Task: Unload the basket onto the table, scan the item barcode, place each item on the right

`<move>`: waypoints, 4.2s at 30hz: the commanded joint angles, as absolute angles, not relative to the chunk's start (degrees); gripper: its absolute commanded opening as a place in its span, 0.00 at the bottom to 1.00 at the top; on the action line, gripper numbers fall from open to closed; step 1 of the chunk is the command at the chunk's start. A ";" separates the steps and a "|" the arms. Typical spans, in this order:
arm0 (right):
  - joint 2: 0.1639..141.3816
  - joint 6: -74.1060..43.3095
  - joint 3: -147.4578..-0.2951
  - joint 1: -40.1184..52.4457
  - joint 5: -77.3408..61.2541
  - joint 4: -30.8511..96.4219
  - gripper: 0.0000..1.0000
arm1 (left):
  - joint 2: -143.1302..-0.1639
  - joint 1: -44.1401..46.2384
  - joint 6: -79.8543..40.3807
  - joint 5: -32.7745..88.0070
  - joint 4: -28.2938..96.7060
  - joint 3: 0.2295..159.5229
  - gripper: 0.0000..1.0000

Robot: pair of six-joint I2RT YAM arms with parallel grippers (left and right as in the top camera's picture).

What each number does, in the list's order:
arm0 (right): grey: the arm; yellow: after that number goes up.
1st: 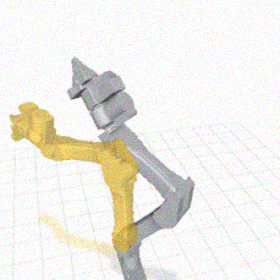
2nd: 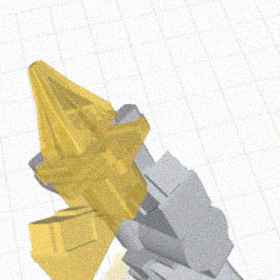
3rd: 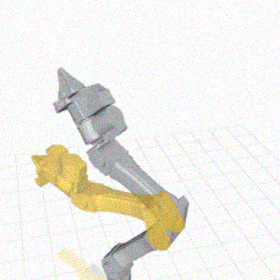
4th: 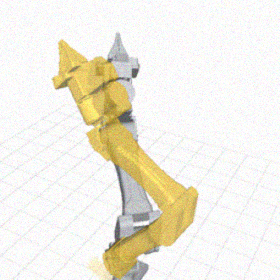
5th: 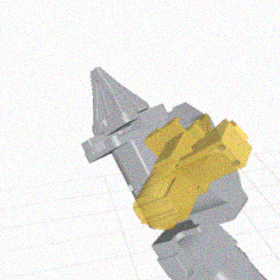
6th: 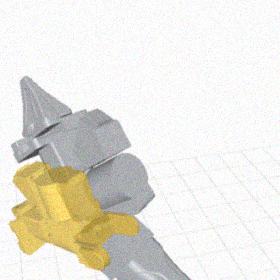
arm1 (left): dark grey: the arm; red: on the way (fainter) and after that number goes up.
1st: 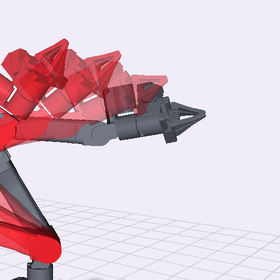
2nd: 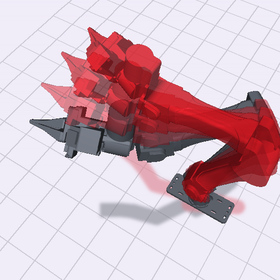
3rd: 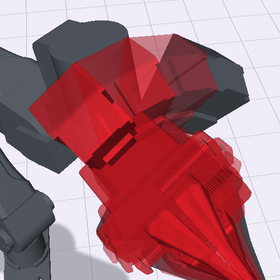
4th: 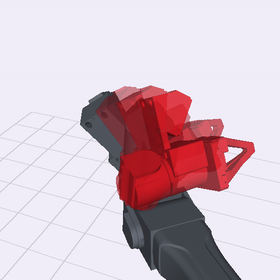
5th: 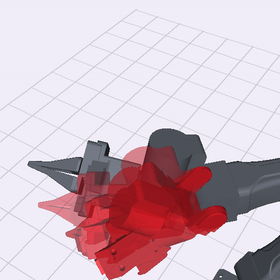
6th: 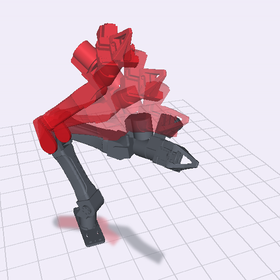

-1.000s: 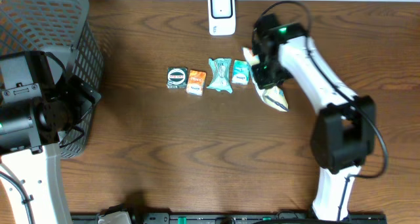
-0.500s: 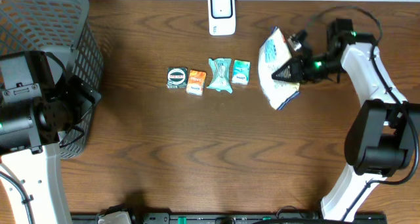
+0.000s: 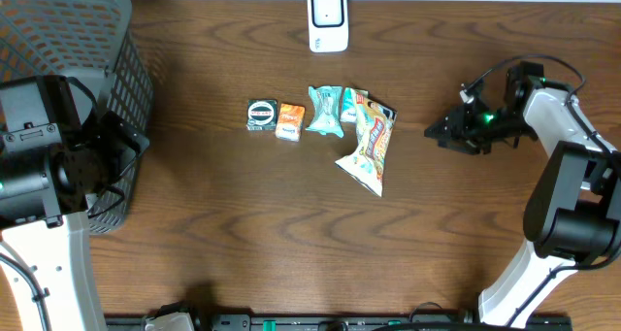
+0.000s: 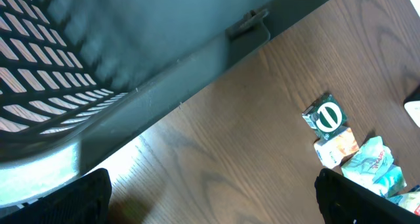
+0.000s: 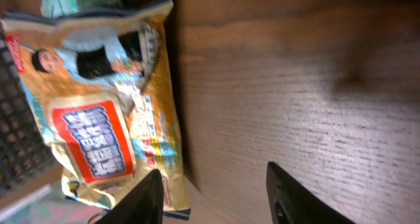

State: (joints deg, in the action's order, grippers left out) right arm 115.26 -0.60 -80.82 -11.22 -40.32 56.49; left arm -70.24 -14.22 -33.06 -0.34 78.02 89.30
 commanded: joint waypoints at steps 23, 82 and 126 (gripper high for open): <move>104.66 -13.30 -82.21 5.04 -26.06 52.88 0.99 | -69.97 -14.57 -33.30 -0.69 78.19 89.91 0.98; 110.91 -15.81 -81.36 14.35 5.13 62.52 0.01 | -69.97 -14.57 -33.30 -0.69 78.19 89.91 0.98; 110.45 -12.91 -91.35 21.96 -3.99 70.78 0.08 | -69.97 -14.57 -33.30 -0.69 78.19 89.91 0.97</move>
